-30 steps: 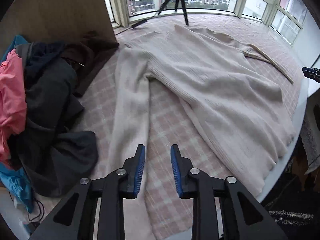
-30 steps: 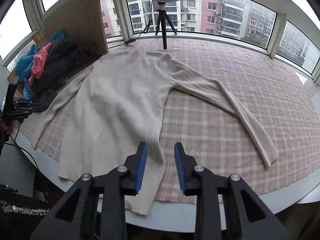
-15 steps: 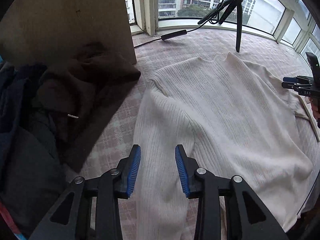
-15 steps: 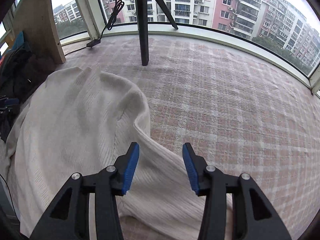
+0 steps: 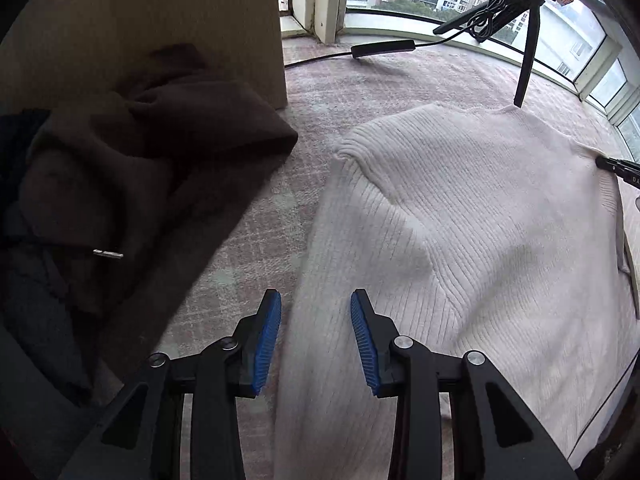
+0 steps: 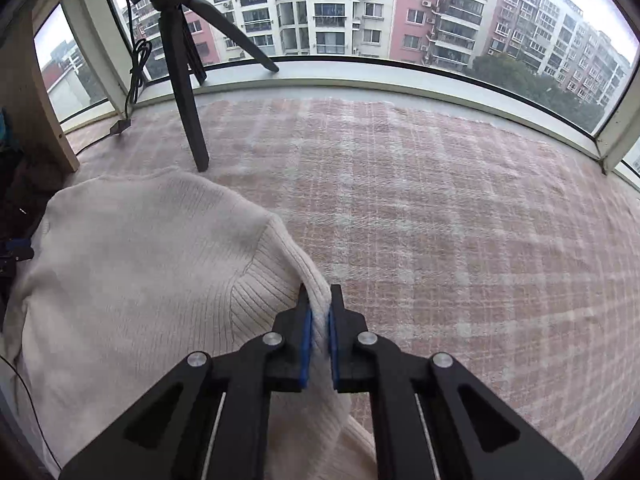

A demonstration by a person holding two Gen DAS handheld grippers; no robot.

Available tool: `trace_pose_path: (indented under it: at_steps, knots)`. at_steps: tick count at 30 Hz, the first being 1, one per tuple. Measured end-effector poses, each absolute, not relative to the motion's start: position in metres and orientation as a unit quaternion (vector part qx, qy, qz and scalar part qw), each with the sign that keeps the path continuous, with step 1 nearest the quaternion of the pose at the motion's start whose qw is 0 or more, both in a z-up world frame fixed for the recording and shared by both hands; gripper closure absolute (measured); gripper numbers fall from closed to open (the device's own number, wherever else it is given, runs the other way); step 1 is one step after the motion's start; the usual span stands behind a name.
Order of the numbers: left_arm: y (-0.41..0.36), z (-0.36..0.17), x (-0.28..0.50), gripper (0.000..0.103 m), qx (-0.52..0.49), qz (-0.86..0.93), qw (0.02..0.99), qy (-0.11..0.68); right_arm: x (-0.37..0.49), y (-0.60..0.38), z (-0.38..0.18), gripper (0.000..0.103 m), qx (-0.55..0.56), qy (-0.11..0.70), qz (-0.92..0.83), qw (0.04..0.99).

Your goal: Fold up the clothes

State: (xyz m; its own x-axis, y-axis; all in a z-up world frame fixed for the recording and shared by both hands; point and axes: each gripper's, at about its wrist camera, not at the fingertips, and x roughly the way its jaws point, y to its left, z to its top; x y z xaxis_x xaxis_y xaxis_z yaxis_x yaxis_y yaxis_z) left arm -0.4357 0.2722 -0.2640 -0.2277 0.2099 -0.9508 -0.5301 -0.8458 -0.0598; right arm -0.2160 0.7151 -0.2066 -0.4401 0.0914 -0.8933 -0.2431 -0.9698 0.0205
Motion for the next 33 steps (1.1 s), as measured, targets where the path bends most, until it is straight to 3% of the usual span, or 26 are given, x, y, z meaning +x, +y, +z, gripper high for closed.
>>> trace_pose_path:
  at_steps: [3,4,5,6,9,12,15,17,25,28,33]
  knots:
    - [0.283,-0.267,-0.441,0.071,-0.57,0.773,0.242,0.141,-0.224,0.699,-0.207,0.07,-0.509,0.034,0.856,0.087]
    - [0.287,-0.267,-0.441,0.076,-0.567,0.772,0.246,0.145,-0.227,0.696,-0.208,0.061,-0.506,0.034,0.859,0.076]
    - [0.292,-0.267,-0.44,0.091,-0.566,0.771,0.253,0.149,-0.231,0.694,-0.211,0.059,-0.508,0.035,0.858,0.066]
    - [0.296,-0.267,-0.439,0.096,-0.564,0.769,0.259,0.153,-0.236,0.693,-0.215,0.059,-0.514,0.032,0.855,0.064]
    - [0.309,-0.258,-0.432,0.097,-0.521,0.787,0.231,0.238,-0.248,0.69,-0.227,0.059,-0.527,0.019,0.847,0.073]
    - [0.3,-0.249,-0.445,0.093,-0.502,0.805,0.178,0.262,-0.246,0.693,-0.226,0.059,-0.517,0.024,0.851,0.087]
    - [0.283,-0.238,-0.456,0.092,-0.506,0.81,0.153,0.254,-0.24,0.7,-0.219,0.059,-0.504,0.038,0.858,0.088]
    - [0.268,-0.222,-0.451,0.082,-0.507,0.813,0.173,0.228,-0.234,0.703,-0.212,0.059,-0.498,0.049,0.861,0.091]
    - [0.185,-0.168,-0.359,0.082,-0.509,0.821,0.225,0.128,-0.174,0.71,-0.16,0.059,-0.425,0.142,0.891,0.069]
    - [0.163,-0.168,-0.311,0.084,-0.525,0.813,0.235,0.085,-0.14,0.703,-0.14,0.059,-0.403,0.172,0.897,0.059]
    - [0.154,-0.179,-0.225,0.084,-0.557,0.78,0.273,0.087,-0.07,0.688,-0.107,0.059,-0.38,0.198,0.903,0.047]
